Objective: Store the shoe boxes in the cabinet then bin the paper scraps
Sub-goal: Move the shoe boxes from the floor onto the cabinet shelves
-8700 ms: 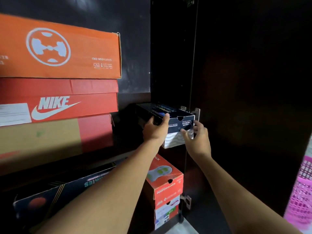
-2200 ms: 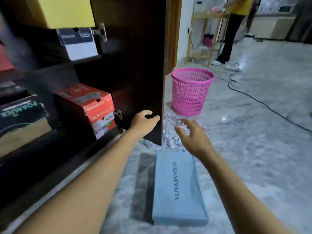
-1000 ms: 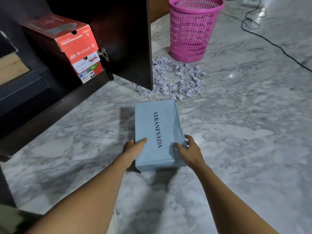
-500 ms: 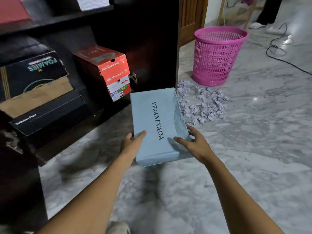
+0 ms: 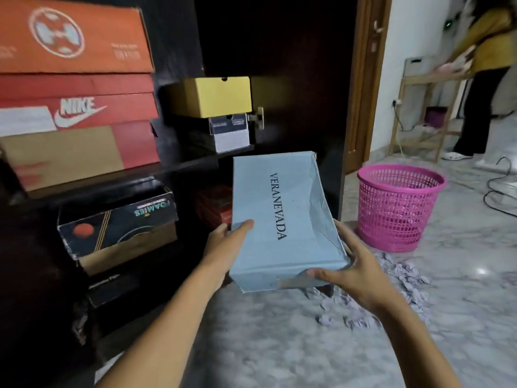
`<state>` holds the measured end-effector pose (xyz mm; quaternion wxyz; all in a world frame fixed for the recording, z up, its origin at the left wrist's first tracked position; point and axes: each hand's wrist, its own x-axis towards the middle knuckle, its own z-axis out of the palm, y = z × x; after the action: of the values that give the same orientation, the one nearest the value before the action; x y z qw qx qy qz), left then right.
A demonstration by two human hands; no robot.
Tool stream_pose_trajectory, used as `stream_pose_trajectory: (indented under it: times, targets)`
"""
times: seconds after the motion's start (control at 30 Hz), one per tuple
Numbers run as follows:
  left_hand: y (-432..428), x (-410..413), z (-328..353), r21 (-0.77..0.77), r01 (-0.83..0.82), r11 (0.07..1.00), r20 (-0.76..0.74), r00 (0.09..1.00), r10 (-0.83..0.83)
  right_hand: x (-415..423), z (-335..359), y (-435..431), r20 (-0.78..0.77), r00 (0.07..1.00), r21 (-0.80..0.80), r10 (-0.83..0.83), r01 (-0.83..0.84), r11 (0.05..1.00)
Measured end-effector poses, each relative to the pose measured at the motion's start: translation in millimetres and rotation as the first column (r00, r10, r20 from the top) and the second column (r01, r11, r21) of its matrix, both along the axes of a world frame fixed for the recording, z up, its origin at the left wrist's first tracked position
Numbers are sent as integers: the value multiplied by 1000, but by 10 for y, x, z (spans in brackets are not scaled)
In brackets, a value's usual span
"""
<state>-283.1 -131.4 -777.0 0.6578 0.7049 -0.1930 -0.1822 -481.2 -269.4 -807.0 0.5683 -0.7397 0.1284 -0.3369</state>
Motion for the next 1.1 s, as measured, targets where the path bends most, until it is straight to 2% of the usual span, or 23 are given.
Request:
stream_pose_trajectory:
  times: [0.33,0.5,0.63,0.77,0.93,1.1]
  targets:
    - [-118,525,1718,-140,3,990,314,948,42,645,1631,-297,235,972,-167,27,13,986]
    - [-216,972,2509,-187,28,982,341,939,38,1227,2374,-482,274,961,-213,36,24,977]
    - [-248,1349,3033,-180,15,984,285,958,37,1743,2908,-601,261,963,-168,-68,115,979]
    - [-283,1684,3332,-141,31,990,228,974,1,2140,3287,-625,221,963,-135,-154,186,973]
    - [-462,1927,3346,-134,-31,991,296,953,69,2527,3445,-768,115,977,-86,-182,192,978]
    - [-653,2101,3245,-148,-9,989,346,936,60,2888,3475,-1025,113,934,-68,-340,349,935]
